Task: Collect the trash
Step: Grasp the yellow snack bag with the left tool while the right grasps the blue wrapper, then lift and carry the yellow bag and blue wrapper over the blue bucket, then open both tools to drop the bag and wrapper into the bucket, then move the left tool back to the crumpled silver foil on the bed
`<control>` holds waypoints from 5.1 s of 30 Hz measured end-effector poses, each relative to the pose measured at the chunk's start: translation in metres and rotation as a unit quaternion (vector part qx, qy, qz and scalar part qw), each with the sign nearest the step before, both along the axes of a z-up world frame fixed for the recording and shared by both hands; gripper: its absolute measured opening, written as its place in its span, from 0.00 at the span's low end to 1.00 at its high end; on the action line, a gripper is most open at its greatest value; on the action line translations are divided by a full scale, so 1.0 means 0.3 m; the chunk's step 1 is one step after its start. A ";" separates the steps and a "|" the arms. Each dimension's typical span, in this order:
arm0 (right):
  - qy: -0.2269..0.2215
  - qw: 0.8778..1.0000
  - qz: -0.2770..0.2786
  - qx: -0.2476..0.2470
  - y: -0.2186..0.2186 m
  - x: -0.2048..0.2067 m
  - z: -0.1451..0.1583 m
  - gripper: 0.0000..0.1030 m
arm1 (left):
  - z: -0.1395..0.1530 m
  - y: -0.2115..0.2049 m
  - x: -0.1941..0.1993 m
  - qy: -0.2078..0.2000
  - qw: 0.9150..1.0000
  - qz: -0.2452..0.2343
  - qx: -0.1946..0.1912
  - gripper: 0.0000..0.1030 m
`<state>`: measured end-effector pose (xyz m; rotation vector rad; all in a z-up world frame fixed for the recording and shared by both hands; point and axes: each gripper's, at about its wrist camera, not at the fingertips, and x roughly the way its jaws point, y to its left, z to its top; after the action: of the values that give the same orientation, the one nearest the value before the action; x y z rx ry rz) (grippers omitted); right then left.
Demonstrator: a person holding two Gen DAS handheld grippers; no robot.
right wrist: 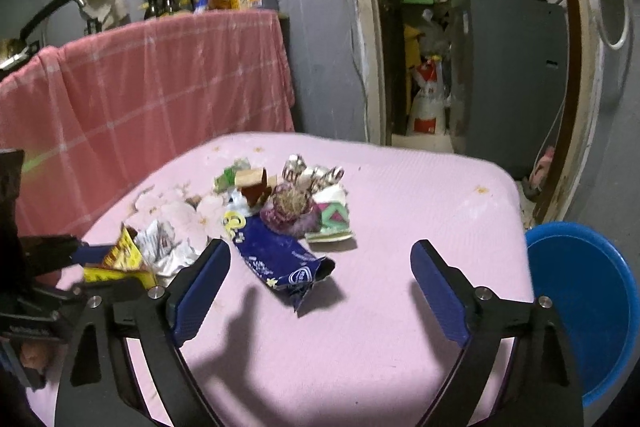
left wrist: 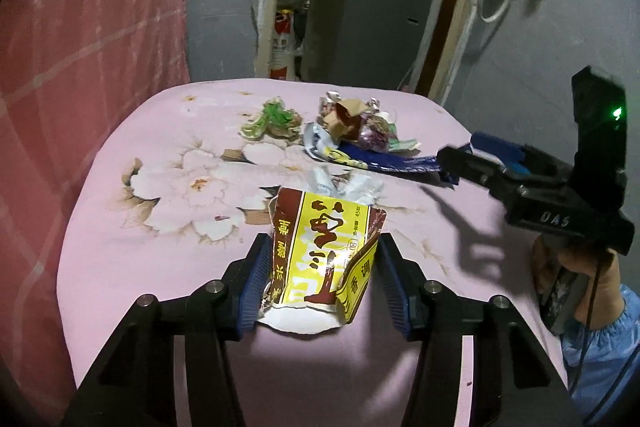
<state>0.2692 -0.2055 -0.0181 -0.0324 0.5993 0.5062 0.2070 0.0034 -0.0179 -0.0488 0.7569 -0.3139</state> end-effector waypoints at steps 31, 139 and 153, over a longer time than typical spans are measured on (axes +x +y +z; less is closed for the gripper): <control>0.043 0.997 0.064 -0.031 0.099 -0.045 -0.046 0.38 | 0.050 0.118 -0.042 -0.024 0.994 0.088 -0.062 0.46; -0.296 0.937 -0.153 0.104 -0.294 -0.287 0.339 1.00 | 0.378 -0.085 -0.020 -0.256 0.958 0.129 -0.029 0.98; -0.234 0.963 -0.107 0.081 -0.132 -0.207 0.261 1.00 | 0.229 0.092 -0.069 -0.194 0.965 0.172 -0.020 0.98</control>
<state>0.2071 -0.2452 0.0602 0.0669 0.0931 0.3190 0.1863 0.0310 0.0507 -0.1502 0.3418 -0.0023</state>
